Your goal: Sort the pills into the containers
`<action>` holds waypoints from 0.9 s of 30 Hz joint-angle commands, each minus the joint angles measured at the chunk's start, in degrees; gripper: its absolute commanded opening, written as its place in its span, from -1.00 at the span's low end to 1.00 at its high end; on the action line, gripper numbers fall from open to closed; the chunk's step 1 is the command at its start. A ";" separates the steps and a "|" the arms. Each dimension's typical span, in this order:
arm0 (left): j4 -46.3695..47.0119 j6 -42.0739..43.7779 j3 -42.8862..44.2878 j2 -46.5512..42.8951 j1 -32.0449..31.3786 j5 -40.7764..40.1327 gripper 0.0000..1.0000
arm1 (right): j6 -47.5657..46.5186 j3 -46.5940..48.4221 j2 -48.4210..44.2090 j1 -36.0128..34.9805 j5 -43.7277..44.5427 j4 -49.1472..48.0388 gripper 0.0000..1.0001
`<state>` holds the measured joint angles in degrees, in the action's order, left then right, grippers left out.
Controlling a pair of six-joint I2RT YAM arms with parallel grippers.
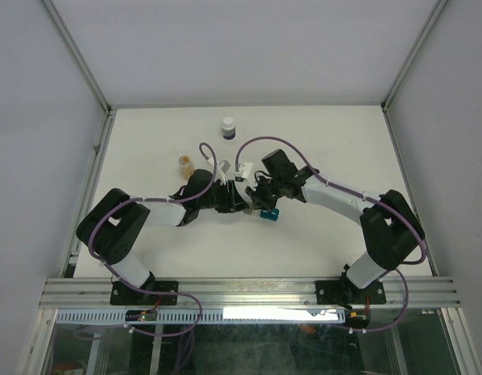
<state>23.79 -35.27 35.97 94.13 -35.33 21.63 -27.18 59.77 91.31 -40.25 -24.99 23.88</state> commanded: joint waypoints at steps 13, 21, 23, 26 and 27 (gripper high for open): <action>6.18 1.81 0.54 -2.01 -0.47 3.00 -0.24 | -1.72 1.67 -4.34 0.92 -1.13 -0.76 -0.82; 4.99 3.23 1.09 -2.44 -0.56 0.36 -0.23 | -1.29 1.31 -3.03 1.09 1.24 -1.61 -0.82; 3.93 4.01 1.81 -1.91 -0.57 -0.67 -0.24 | -1.30 1.47 -2.45 0.82 1.91 -1.64 -0.82; 1.68 4.90 3.24 -0.53 -0.50 -1.48 -0.26 | -1.56 1.49 -1.70 0.08 2.76 -1.66 -0.82; 1.05 5.06 3.70 0.03 -0.56 -1.62 -0.27 | -1.76 1.54 -1.48 -0.11 3.16 -1.65 -0.82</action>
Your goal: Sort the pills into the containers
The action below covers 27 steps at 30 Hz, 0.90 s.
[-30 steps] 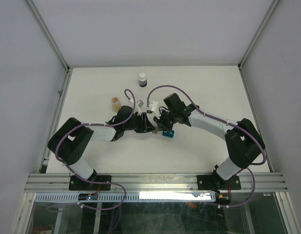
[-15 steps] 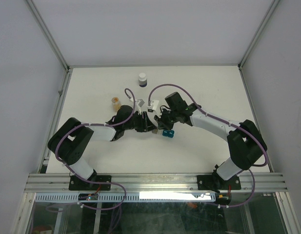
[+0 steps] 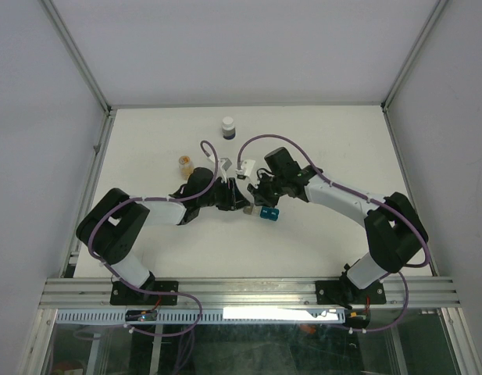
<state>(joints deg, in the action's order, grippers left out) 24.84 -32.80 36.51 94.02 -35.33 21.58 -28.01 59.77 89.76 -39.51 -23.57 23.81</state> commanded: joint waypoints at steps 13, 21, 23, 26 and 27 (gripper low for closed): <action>-1.84 4.15 4.73 3.60 -1.08 -1.18 -0.29 | -0.53 1.80 1.89 -0.92 1.23 -1.05 -0.82; -4.54 4.31 6.49 6.79 -1.66 0.14 -0.35 | -0.59 1.93 2.88 -1.14 2.27 -0.87 -0.82; -4.53 3.98 6.18 6.75 -1.67 0.12 -0.36 | -0.68 2.28 2.48 -1.23 2.31 -0.75 -0.83; -4.49 3.76 5.94 6.36 -1.65 -0.17 -0.40 | -0.94 2.27 -0.55 -1.36 2.19 -0.87 -0.84; -4.32 3.67 5.95 6.40 -1.65 -0.14 -0.40 | -1.10 1.87 -1.77 -1.38 2.03 -1.22 -0.84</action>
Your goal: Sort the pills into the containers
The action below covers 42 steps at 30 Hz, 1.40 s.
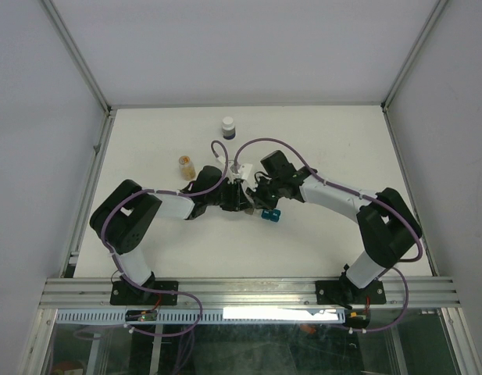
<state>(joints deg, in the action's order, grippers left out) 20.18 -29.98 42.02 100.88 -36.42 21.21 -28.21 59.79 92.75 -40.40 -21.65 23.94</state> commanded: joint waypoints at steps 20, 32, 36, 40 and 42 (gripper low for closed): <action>2.31 0.75 0.78 0.60 -0.53 2.16 -0.46 | -2.67 3.63 8.11 0.45 4.40 5.71 -0.90; 2.41 -0.07 1.62 -5.09 -0.57 2.46 -0.25 | -3.88 4.72 -7.20 7.68 -16.21 8.74 -0.50; 2.50 0.95 0.87 -12.50 -0.50 1.91 0.07 | -5.08 3.27 -14.26 12.93 -19.84 8.31 -0.31; 2.45 3.31 -1.04 -25.70 -0.15 0.24 0.47 | -4.44 2.28 -21.59 18.36 -20.99 6.71 -0.06; 2.68 4.78 -2.06 -32.74 0.41 -0.91 0.75 | -3.62 1.43 -25.75 20.85 -19.06 4.51 0.28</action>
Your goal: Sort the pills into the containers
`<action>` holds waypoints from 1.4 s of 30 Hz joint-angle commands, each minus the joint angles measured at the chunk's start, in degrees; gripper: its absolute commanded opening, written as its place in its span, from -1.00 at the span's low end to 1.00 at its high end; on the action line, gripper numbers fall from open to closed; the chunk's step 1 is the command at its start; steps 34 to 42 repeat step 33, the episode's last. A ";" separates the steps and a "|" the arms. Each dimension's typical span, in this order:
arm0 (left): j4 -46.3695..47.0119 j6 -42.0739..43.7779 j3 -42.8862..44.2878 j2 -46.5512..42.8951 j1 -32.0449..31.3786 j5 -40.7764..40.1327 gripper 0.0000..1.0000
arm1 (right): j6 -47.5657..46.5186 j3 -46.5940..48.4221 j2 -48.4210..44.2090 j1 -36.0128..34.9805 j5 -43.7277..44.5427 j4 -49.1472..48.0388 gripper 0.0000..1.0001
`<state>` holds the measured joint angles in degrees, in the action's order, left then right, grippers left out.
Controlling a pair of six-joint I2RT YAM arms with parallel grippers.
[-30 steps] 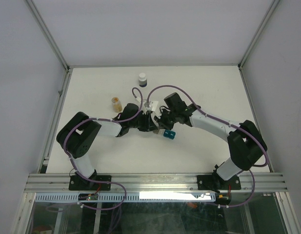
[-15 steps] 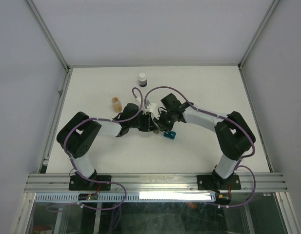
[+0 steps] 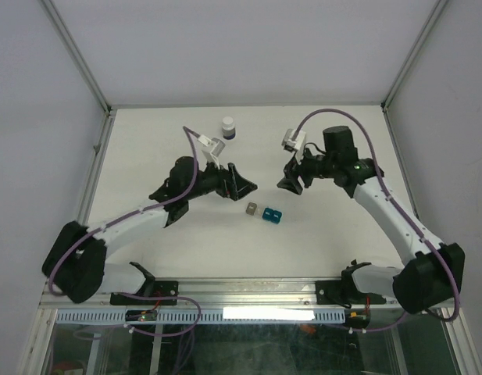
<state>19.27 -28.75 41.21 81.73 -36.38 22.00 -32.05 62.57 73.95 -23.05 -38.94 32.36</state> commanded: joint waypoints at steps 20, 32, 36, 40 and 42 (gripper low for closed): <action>-19.82 7.39 22.39 -38.17 1.60 -6.38 0.98 | 28.57 30.03 -20.86 11.80 15.10 2.96 0.98; -21.95 7.03 26.12 -35.88 1.63 -2.82 0.98 | 31.56 32.36 -21.76 11.80 22.66 2.68 0.98; -21.95 7.04 26.04 -35.88 1.62 -2.65 0.98 | 31.33 32.03 -21.75 11.80 21.77 2.56 0.98; -21.95 7.04 26.04 -35.88 1.62 -2.65 0.98 | 31.33 32.03 -21.75 11.80 21.77 2.56 0.98; -21.95 7.04 26.04 -35.88 1.62 -2.65 0.98 | 31.33 32.03 -21.75 11.80 21.77 2.56 0.98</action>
